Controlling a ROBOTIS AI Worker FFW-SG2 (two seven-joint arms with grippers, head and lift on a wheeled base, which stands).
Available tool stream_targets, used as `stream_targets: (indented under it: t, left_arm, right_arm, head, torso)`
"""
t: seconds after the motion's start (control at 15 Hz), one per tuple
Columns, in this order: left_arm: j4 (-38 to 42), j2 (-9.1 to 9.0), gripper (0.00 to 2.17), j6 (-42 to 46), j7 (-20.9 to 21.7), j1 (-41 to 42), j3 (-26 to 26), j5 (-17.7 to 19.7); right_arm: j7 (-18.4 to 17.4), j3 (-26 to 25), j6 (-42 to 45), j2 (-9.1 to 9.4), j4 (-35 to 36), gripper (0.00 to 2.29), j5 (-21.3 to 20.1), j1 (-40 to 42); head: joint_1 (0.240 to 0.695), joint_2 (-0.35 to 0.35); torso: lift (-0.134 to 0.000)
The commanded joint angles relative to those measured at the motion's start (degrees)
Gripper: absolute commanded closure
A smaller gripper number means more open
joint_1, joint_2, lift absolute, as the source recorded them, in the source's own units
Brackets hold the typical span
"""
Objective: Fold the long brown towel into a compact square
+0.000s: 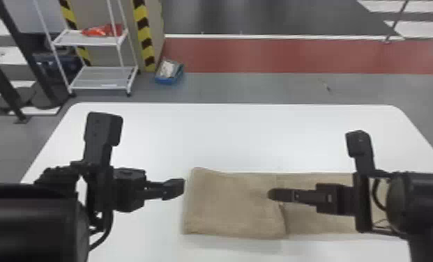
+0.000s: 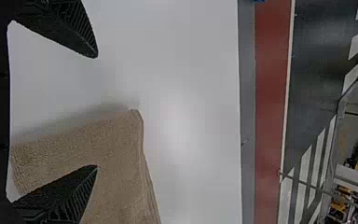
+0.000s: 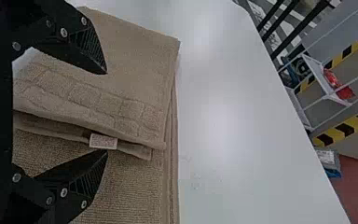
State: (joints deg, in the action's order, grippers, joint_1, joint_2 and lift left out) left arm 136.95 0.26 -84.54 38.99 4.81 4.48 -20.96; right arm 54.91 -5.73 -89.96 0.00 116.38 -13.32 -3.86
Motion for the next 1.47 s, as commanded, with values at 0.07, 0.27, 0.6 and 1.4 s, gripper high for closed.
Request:
stream_targets:
  t: [0.07,0.27,0.6,1.4]
  left_arm:
    - [-0.02,-0.41,0.04,0.03,0.03,0.37,-0.26,0.04]
    - [-0.10,-0.41,0.04,0.03,0.12,0.37,-0.35,0.04]
    - [-0.28,-0.41,0.04,0.03,0.21,0.37,-0.35,0.04]
    - [-0.72,-0.41,0.06,0.73,0.47,0.46,-1.05,0.13]
  right_arm:
    - [-0.16,1.42,-0.12,0.05,-1.25,0.34,-1.27,-0.45]
    - [-0.51,2.74,-0.12,0.05,-2.39,0.34,-1.88,-0.89]
    - [-1.21,3.97,-0.12,0.05,-4.15,0.47,-2.23,-1.68]
    - [-0.69,3.44,-0.12,0.05,-4.32,1.14,-1.70,-2.38]
  head:
    - [0.695,0.017]
    - [0.695,0.024]
    - [0.695,0.033]
    - [0.695,0.041]
  torso:
    - [-0.124]
    - [-0.124]
    - [-0.124]
    - [-0.124]
